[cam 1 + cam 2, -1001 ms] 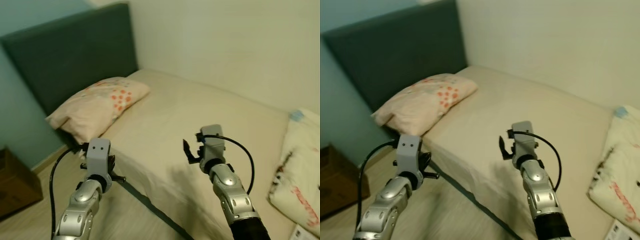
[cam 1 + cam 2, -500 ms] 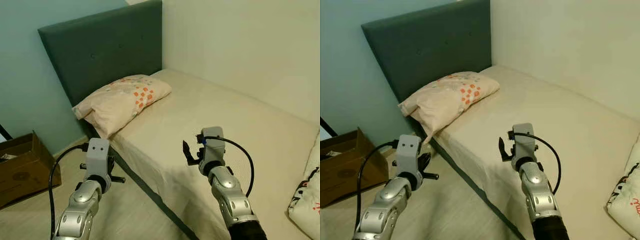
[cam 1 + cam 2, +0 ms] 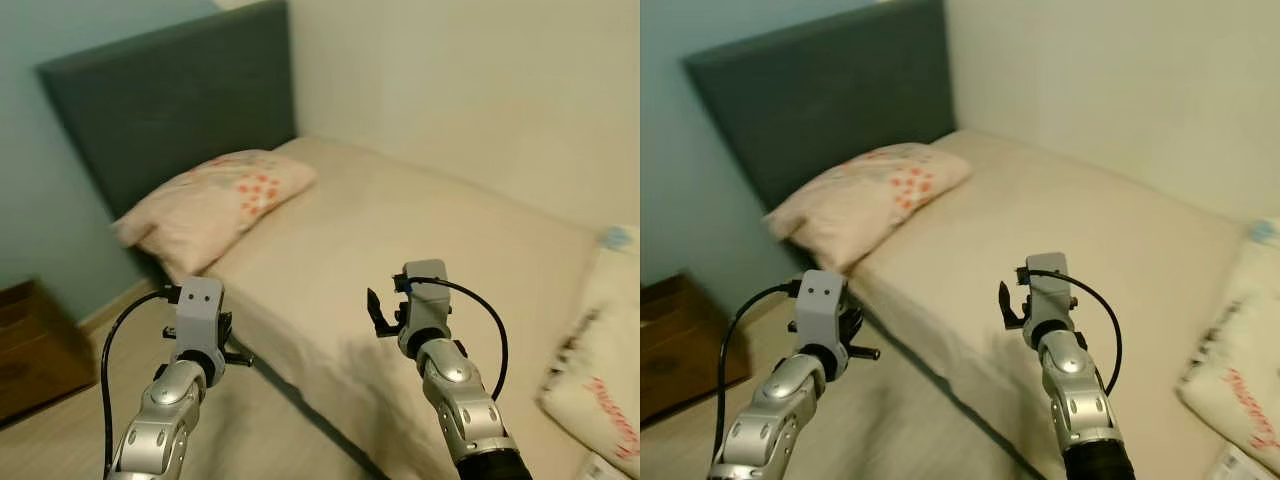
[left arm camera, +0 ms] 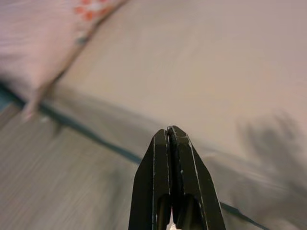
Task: Clean up the room
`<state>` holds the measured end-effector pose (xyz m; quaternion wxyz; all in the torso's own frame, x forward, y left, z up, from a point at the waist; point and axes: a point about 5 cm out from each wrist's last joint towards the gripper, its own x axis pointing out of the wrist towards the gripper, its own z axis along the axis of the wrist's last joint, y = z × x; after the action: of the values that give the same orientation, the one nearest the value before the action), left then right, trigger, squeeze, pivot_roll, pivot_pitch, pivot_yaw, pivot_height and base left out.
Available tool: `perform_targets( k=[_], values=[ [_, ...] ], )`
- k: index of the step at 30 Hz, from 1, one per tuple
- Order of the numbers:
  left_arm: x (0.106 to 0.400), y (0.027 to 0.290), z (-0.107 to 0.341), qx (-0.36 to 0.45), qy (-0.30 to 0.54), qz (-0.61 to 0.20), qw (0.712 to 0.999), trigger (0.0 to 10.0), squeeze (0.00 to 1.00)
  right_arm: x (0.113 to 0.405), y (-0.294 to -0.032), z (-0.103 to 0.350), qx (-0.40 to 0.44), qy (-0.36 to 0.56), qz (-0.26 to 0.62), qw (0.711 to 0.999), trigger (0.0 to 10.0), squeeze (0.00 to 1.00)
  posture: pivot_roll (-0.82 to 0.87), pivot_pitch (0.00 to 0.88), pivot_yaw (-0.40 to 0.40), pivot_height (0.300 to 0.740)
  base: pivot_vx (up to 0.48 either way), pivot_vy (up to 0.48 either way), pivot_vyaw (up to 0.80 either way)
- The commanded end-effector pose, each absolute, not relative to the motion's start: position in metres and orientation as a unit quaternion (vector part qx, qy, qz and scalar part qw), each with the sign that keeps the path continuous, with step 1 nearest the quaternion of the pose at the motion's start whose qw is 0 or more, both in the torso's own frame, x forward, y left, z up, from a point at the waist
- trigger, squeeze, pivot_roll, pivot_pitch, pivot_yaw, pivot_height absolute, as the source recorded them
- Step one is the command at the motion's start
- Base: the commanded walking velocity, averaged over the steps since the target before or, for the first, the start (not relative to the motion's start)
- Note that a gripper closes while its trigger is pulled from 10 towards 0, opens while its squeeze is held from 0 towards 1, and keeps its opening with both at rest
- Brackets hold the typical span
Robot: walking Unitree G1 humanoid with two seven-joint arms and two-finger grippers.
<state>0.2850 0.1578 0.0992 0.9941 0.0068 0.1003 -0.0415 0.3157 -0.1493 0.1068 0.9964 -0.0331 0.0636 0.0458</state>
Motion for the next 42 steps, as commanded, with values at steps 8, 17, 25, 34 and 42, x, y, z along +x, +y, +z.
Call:
perform_targets(
  k=[8, 17, 25, 34, 42],
  values=[
    [0.2848, 0.159, 0.0972, 0.001, 0.102, -0.039, 0.994, 10.0, 0.0, 0.3123, -0.1476, 0.1031, -0.022, 0.077, 0.043, 0.996, 10.0, 0.0, -0.09, 0.093, 0.027, 0.74, 0.0, 0.0, -0.8],
    [0.2848, 0.1568, 0.0982, 0.005, 0.097, -0.048, 0.994, 10.0, 0.0, 0.3119, -0.1498, 0.1038, -0.031, 0.079, 0.037, 0.996, 10.0, 0.0, -0.09, 0.098, 0.026, 0.74, 0.0, 0.0, -0.05],
    [0.2845, 0.1546, 0.0992, 0.002, 0.094, -0.056, 0.994, 10.0, 0.0, 0.3111, -0.1514, 0.1032, -0.033, 0.082, 0.033, 0.996, 10.0, 0.0, -0.09, 0.101, 0.028, 0.74, 0.0, -0.26, 0.0],
    [0.284, 0.154, 0.0989, 0.003, 0.095, -0.059, 0.994, 10.0, 0.0, 0.3093, -0.1518, 0.1016, -0.025, 0.089, 0.029, 0.995, 10.0, 0.0, -0.09, 0.106, 0.03, 0.74, 0.0, -0.373, -0.09],
    [0.283, 0.1544, 0.0982, 0.004, 0.096, -0.059, 0.994, 10.0, 0.0, 0.308, -0.1507, 0.1009, -0.024, 0.092, 0.032, 0.995, 10.0, 0.0, -0.09, 0.109, 0.027, 0.74, 0.0, -0.374, -0.7]
  ],
)
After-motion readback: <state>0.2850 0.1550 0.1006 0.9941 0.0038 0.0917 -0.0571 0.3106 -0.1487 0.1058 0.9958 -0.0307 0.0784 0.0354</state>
